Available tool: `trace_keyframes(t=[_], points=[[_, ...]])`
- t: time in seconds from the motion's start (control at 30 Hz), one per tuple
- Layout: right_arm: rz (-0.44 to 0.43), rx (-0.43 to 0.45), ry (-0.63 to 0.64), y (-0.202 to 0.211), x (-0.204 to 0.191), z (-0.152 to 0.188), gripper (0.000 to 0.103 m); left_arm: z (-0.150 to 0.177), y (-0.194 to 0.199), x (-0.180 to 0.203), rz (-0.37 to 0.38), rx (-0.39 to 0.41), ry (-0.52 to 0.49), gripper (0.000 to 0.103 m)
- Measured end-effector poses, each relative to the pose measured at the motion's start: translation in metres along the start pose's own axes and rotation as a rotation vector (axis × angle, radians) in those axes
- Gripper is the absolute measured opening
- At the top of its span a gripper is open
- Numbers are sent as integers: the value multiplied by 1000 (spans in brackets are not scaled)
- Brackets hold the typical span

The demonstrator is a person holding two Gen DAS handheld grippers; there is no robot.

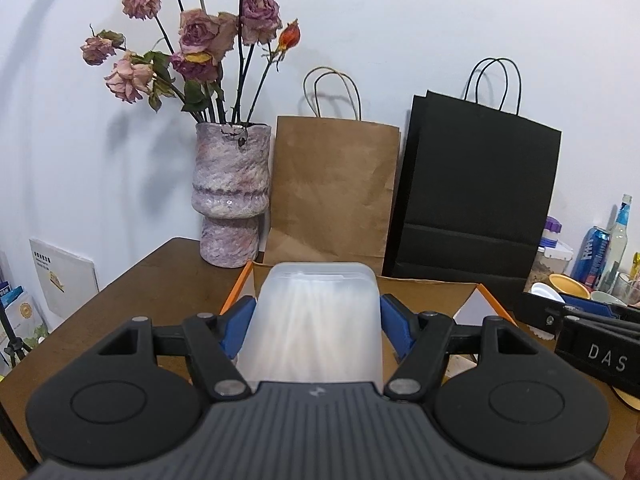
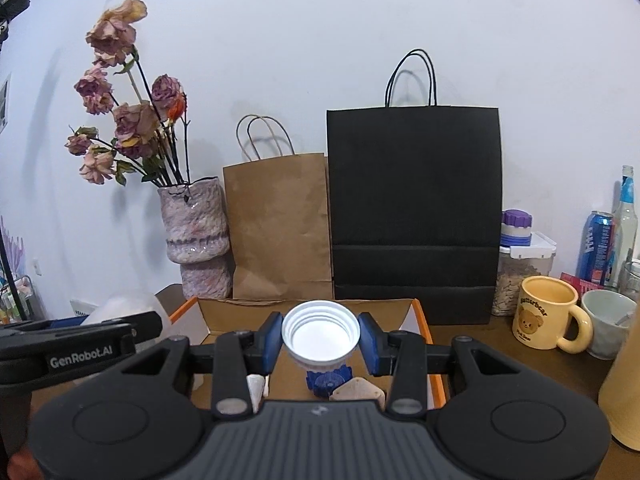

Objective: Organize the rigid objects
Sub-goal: 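Carry the clear container and white lid over the cardboard box, then open both grippers to drop the container and lid into the box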

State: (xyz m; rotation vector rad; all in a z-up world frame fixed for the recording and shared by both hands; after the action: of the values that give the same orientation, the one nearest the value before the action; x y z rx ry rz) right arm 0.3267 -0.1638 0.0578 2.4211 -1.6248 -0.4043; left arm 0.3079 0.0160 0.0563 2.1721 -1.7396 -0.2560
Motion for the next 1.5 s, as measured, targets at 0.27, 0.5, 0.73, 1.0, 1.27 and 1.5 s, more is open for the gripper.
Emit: trace_keyframes(t=[0.27,0.5,0.73,1.0,1.27,1.5], points=[[-7,-31,6,-33,4,-5,39,-6,-29,5,-17,-9,-5,69],[-7,-67,4,-63,11,-7,39,-8,-56,7,-36,-26,-19,69],[-3,-93,16,-89,14,-2,39,-7,-80,8,-55,-47,-47,69],[7,-149,37,-115,14,9,39,-1,-101,7,-73,-81,-79,69],[19,-186,45,-123,17,23,39,7,-105,9,-81,-98,-103,69],[16,-190,10,-123,25,24,43,8,-106,8,-97,-117,-115,70]])
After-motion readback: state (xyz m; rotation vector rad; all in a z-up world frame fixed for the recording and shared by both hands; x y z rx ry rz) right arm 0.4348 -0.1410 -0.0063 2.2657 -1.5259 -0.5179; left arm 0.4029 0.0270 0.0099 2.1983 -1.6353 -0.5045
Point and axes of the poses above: each gripper's, at about its wrist camera, not at the fingertips, and y roughly against the way its jaws point, x to its right, z to its underside, the point moved 2 cm from there along -y, roughly the way its jaws point, and after that the axes turned 4 degrees about -z, right-handed, at the moved point
